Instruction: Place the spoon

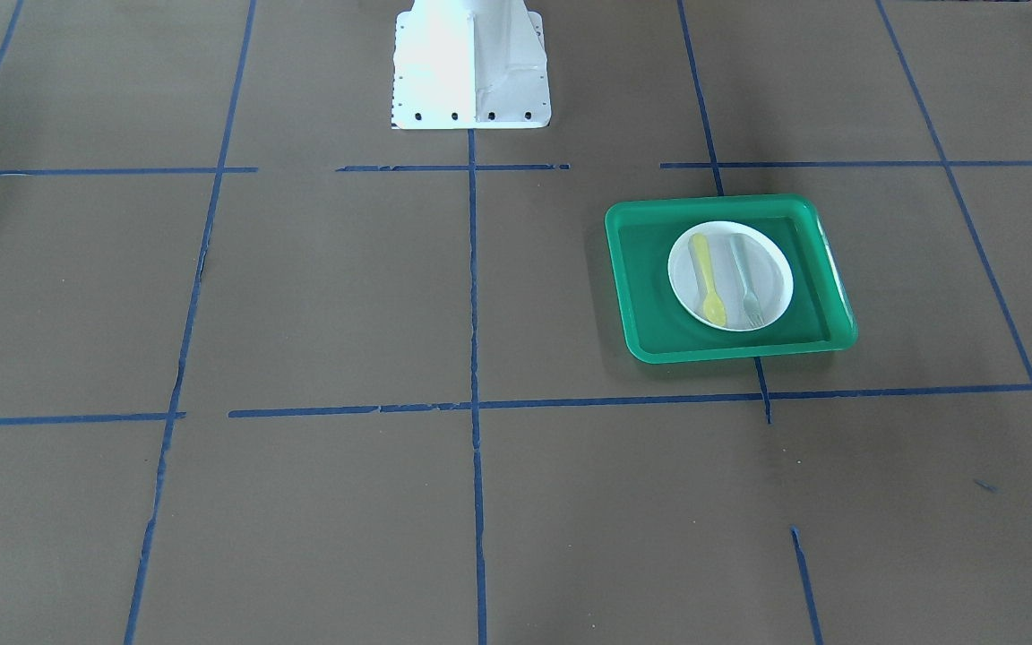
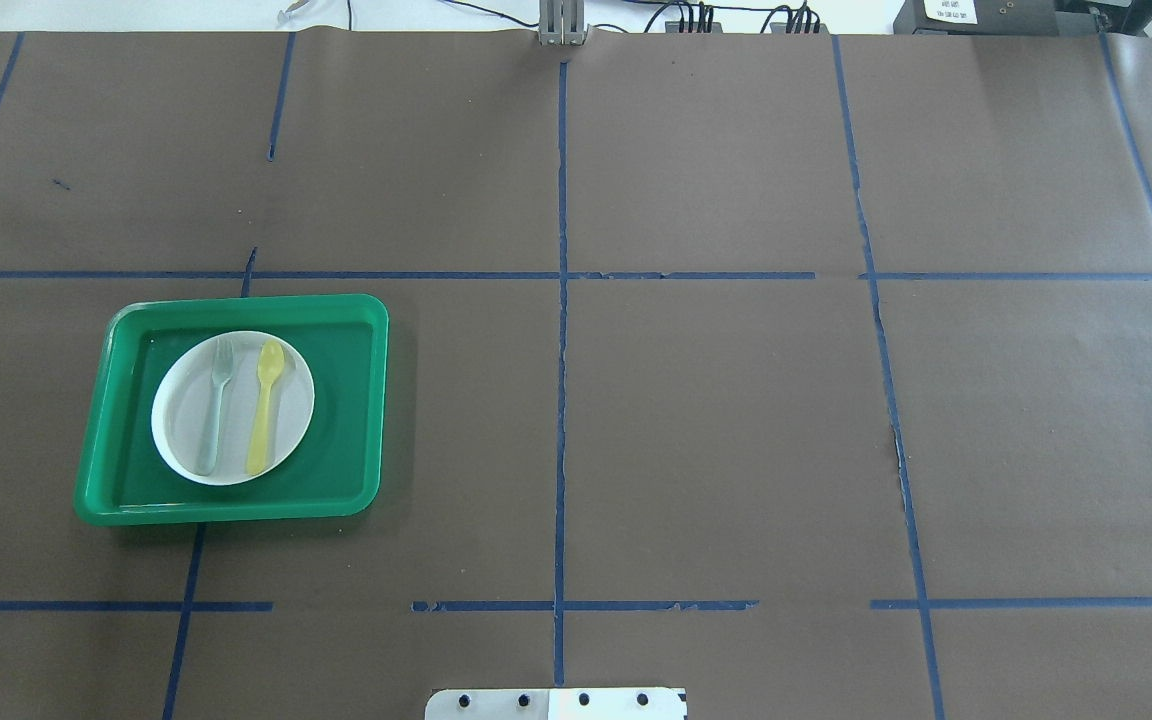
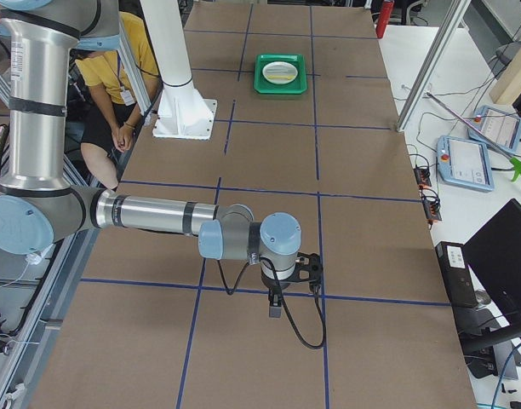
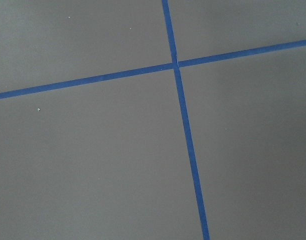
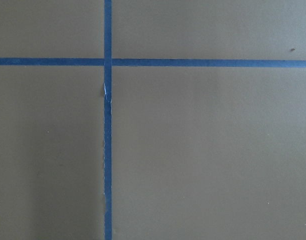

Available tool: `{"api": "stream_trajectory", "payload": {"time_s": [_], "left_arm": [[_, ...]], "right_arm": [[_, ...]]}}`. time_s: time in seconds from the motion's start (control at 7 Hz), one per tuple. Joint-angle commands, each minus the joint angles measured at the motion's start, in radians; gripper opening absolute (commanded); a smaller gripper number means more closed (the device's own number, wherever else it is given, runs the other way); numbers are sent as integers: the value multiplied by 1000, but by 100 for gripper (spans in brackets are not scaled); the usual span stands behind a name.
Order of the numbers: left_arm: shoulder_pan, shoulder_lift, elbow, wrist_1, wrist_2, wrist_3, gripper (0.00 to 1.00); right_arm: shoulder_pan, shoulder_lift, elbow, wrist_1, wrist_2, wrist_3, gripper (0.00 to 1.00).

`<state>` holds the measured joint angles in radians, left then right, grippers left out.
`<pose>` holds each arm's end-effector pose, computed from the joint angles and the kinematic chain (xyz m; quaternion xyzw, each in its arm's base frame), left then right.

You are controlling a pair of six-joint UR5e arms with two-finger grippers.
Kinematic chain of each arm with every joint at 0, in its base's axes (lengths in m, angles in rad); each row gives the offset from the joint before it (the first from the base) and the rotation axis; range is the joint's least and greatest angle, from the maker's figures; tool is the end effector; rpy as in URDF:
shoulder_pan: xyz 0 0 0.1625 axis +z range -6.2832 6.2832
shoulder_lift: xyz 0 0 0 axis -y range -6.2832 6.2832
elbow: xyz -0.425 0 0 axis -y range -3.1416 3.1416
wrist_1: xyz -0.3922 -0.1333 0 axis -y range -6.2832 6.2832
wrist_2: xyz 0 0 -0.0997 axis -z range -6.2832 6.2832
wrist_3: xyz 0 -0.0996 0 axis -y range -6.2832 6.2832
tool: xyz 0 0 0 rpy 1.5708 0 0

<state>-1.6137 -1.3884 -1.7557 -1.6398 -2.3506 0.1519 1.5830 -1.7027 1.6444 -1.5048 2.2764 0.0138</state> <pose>-0.0812 -0.4165 0.6430 0.0698 0.3748 0.0639 0.9222 0.0740 -0.4350 0.6817 0.0033 -0.3455 0.0109 0.9383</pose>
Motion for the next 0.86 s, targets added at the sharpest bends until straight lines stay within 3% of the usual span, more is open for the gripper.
{"api": "stream_trajectory", "payload": {"time_s": [0.0,0.29,0.43,0.71], "left_arm": [[2,-1,-2,0,-1,0,100],[3,-24,-18,-12,-6,8,100],[67,-43,-42,-52,-59,-3,100],[208,-46,-143,-124,-53,-334,100]], "right_arm": [[0,0,0,0,0,0,100],[0,0,0,0,0,0,100],[0,0,0,0,0,0,100],[0,0,0,0,0,0,100]]}}
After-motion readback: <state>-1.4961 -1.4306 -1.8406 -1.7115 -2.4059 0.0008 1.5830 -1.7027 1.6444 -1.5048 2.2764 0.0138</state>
